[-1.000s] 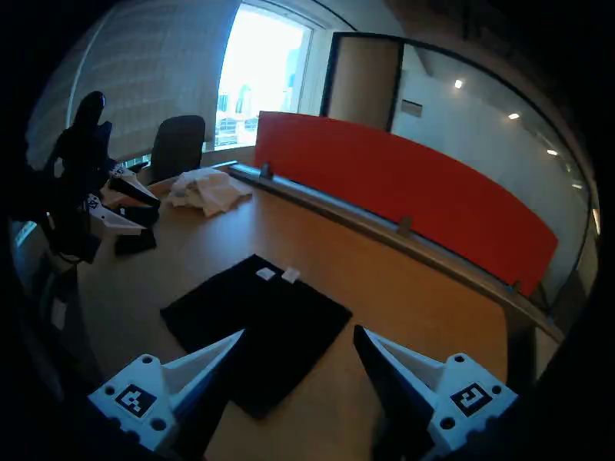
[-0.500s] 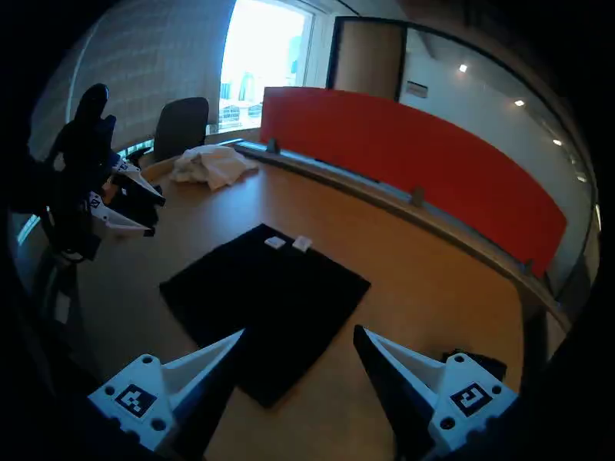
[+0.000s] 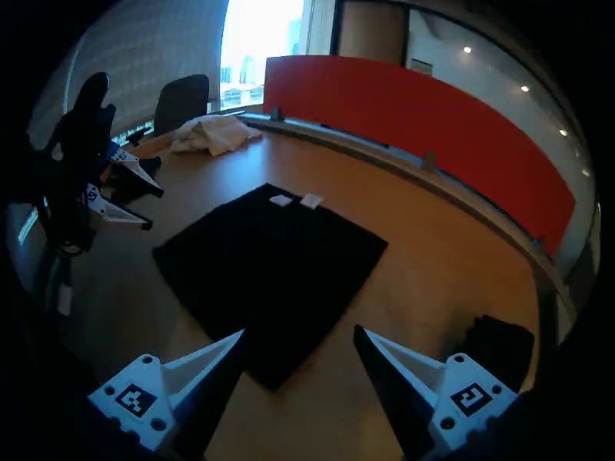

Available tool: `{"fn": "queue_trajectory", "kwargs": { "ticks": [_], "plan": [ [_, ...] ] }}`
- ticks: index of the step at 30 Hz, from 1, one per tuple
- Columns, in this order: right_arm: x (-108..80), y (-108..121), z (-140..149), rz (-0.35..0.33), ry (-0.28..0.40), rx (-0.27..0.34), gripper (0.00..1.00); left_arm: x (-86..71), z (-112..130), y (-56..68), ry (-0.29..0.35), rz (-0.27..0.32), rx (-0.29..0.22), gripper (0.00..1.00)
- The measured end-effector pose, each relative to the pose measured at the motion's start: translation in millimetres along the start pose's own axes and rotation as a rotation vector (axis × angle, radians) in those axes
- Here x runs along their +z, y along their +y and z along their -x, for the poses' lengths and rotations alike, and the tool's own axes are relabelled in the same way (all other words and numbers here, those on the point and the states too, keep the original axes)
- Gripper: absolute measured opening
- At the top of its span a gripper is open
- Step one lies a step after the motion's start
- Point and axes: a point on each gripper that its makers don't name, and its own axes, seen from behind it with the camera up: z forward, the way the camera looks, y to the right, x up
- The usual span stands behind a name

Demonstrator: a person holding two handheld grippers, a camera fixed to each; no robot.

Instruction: Fold towel

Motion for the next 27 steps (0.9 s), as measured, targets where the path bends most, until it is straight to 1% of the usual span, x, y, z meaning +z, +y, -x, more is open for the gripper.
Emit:
{"fn": "queue_trajectory", "kwargs": {
  "ticks": [11, 20, 27],
  "plan": [
    [19.7, -12.0, 32.9, -0.029, -0.051, 0.020, 1.00, 19.8, 29.6, 10.9, -0.063, 0.025, -0.006, 0.94],
    [26.1, -22.7, 56.0, -0.056, -0.090, 0.006, 1.00, 28.7, 51.1, 23.5, -0.108, 0.051, 0.038, 0.94],
    [29.5, -22.7, 62.9, -0.058, -0.100, -0.006, 1.00, 31.9, 57.2, 27.7, -0.121, 0.058, 0.050, 0.94]
  ]
}}
